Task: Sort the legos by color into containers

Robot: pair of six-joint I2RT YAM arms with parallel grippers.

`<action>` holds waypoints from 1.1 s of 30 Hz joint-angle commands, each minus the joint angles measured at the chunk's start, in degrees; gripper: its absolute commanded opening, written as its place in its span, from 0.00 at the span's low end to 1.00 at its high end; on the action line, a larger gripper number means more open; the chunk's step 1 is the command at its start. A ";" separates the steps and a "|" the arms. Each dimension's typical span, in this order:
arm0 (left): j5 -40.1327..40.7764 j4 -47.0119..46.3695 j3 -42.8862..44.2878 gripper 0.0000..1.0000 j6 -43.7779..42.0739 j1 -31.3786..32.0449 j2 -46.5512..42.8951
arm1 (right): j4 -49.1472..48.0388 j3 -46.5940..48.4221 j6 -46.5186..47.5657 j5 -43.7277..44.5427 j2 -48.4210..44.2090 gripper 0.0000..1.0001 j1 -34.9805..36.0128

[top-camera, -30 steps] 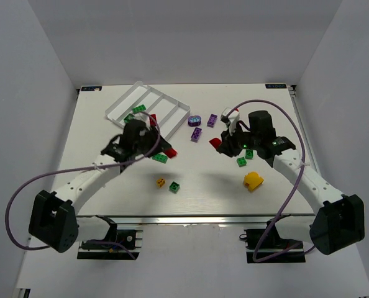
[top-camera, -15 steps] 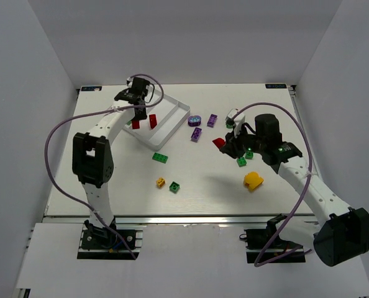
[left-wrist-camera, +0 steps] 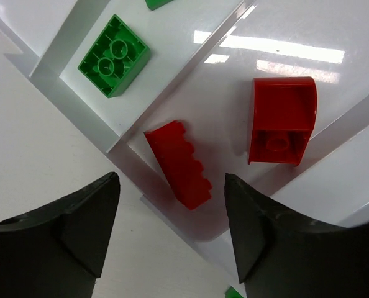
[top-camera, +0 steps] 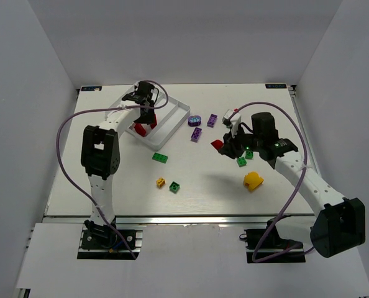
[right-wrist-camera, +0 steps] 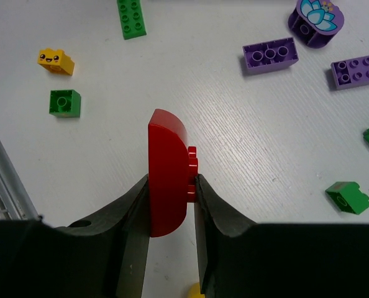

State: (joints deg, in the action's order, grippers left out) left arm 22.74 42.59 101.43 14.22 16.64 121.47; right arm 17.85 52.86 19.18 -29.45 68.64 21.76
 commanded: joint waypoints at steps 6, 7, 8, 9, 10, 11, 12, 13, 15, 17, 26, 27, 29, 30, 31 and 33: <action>-0.50 -5.04 -3.15 0.88 4.14 -1.00 -10.80 | 0.79 9.08 5.69 -4.04 6.06 0.00 1.62; -0.59 -6.02 -7.34 0.92 4.93 -1.35 -15.17 | 0.79 10.15 5.69 -3.69 8.15 0.00 2.49; -0.94 -7.16 -9.82 0.98 5.73 -1.70 -17.65 | 0.61 11.29 5.52 -2.90 9.31 0.00 2.93; -2.60 -9.34 -12.54 0.98 7.47 -2.57 -20.28 | 0.26 13.74 4.04 -2.46 10.62 0.00 3.29; -3.83 -10.50 -18.49 0.98 8.36 -3.10 -25.70 | -1.05 14.98 3.15 -2.02 13.25 0.00 3.99; -5.15 -11.55 -21.68 0.98 9.24 -3.63 -28.28 | -1.93 16.21 2.10 -1.40 14.66 0.00 4.43; -6.38 -12.35 -24.76 0.98 10.99 -3.98 -31.00 | -2.81 17.53 1.05 -1.40 16.24 0.00 4.78; -8.13 -13.92 -27.83 0.98 11.79 -4.60 -33.55 | -3.69 20.41 -1.14 -1.40 19.65 0.00 5.57; -9.64 -15.07 -36.27 0.98 13.72 -5.04 -40.59 | -5.71 23.85 -3.09 -1.13 23.62 0.00 6.89; -10.26 -15.25 -42.85 0.98 14.52 -5.13 -46.81 | -8.25 29.21 -5.99 -0.44 29.51 0.00 8.38; -9.38 -12.00 -52.82 0.98 18.03 -5.48 -65.47 | -17.23 52.65 -14.60 3.35 53.42 0.00 11.37; -9.47 -11.92 -54.13 0.98 18.65 -5.48 -68.18 | -19.06 54.96 -14.78 3.70 55.35 0.00 11.90; -9.64 -11.91 -55.63 0.98 19.79 -5.57 -70.83 | -19.95 59.27 -15.05 4.31 60.63 0.00 12.34; -9.56 -11.91 -57.20 0.98 21.19 -5.57 -71.98 | -20.65 63.03 -14.70 4.40 63.78 0.00 12.95; -9.21 -11.48 -57.91 0.98 22.68 -5.57 -74.16 | -21.35 65.59 -14.44 5.01 65.11 0.00 13.31; -8.68 -10.87 -59.06 0.98 24.01 -5.57 -76.11 | -23.46 66.75 -14.17 5.63 67.31 0.00 13.48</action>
State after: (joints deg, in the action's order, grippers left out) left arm 13.85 30.59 44.58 34.15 11.11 48.51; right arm 0.69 114.41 5.85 -25.43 134.28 34.33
